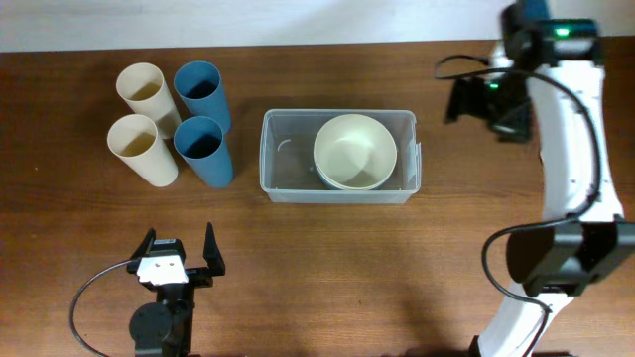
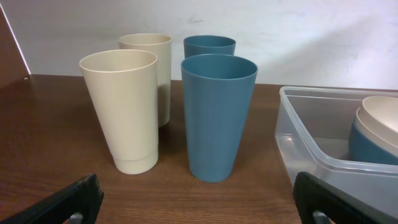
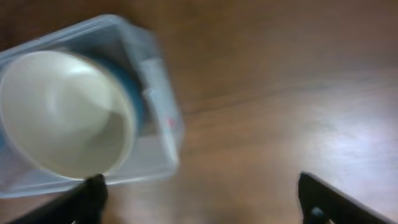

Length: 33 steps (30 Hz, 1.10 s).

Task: Pack container
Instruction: 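Release the beige bowl and retract the right gripper to the right, then move the left gripper over the front blue cup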

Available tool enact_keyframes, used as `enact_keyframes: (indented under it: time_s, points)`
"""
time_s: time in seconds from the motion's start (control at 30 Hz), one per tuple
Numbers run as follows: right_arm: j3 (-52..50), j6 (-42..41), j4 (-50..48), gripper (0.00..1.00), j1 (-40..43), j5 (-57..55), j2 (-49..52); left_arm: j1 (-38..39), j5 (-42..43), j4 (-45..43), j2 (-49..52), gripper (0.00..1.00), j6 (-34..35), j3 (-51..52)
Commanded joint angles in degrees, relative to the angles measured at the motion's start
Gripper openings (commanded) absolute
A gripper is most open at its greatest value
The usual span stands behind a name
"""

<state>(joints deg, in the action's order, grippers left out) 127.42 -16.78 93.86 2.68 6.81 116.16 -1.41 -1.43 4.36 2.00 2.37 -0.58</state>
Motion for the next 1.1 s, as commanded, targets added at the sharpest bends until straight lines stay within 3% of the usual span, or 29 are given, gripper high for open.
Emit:
enact_keyframes:
  time_s: [0.0, 0.23, 0.37, 0.7, 1.07]
  points:
    - [1.11, 1.38, 2.89, 0.99, 5.11, -6.86, -1.22, 0.13, 0.83, 0.42, -0.07, 1.00, -0.50, 0.07]
    - [-0.15, 1.64, 3.50, 0.99, 14.60, -6.03, -1.22, 0.13, 0.83, 0.42, -0.07, 1.00, -0.50, 0.07]
    - [-6.25, 3.56, 3.50, 0.99, 17.68, 0.11, -3.13, 0.13, 0.83, 0.42, -0.07, 1.00, -0.50, 0.07]
    - [-25.62, 4.33, 3.41, 0.99, 18.08, -1.27, -19.56, 0.13, 0.83, 0.42, -0.07, 1.00, -0.50, 0.07]
    - [-30.34, 4.20, 3.41, 0.99, 18.08, -1.70, -30.45, 0.13, 0.83, 0.42, -0.07, 1.00, -0.50, 0.07]
